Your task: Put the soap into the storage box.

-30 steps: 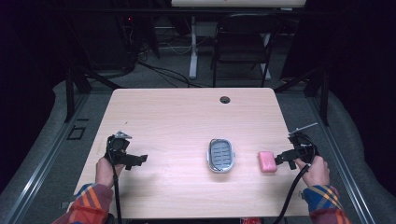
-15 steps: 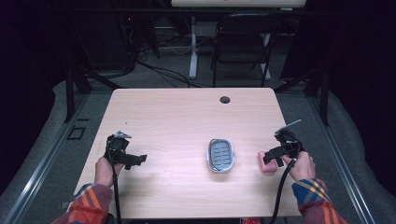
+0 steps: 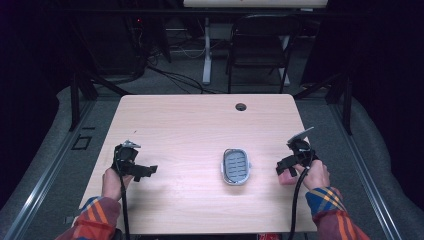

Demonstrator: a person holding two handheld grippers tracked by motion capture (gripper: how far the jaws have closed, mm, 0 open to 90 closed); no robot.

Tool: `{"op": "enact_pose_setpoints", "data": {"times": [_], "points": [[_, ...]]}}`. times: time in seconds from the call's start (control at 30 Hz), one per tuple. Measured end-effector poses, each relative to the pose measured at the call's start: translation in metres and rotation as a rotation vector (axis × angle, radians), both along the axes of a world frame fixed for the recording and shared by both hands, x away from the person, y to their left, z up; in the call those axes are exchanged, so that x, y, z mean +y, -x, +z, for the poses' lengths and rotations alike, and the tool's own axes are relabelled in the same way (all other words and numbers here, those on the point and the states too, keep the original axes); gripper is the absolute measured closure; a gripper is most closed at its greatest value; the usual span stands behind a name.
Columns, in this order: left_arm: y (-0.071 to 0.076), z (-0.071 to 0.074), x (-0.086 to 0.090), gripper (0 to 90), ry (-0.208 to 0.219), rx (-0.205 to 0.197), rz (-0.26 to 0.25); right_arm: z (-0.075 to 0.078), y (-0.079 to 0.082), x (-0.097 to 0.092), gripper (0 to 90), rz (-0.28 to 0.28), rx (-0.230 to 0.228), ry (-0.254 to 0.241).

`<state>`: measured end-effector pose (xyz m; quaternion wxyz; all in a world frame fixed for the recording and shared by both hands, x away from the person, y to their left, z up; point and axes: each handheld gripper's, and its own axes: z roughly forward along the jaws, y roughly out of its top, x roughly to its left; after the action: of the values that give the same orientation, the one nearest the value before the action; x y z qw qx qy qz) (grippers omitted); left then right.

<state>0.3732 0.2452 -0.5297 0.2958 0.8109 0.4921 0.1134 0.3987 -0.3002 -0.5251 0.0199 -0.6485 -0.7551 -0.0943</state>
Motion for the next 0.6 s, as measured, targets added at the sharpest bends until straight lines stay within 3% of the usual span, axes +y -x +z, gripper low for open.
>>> {"op": "enact_pose_setpoints", "data": {"times": [0.2, 0.27, 0.33, 0.5, 0.6], "points": [[0.000, 0.001, 0.001, 0.0, 0.006, -0.001, 0.007, -0.001, -0.004, 0.004, 0.0, 0.022, 0.016, 0.023], [0.000, 0.000, 0.000, 0.0, 0.012, 0.006, 0.006, -0.004, -0.005, 0.007, 0.0, 0.002, 0.003, 0.021], [0.000, 0.000, -0.002, 0.0, 0.008, 0.010, -0.001, -0.004, -0.007, 0.009, 0.0, 0.021, 0.022, 0.037], [0.001, 0.001, 0.000, 0.0, 0.006, -0.002, 0.002, -0.003, -0.008, 0.018, 4.0, 0.041, 0.021, 0.078], [0.001, 0.001, 0.001, 0.0, 0.008, -0.003, 0.003, -0.003, -0.008, 0.019, 6.4, 0.039, 0.018, 0.070]]}}
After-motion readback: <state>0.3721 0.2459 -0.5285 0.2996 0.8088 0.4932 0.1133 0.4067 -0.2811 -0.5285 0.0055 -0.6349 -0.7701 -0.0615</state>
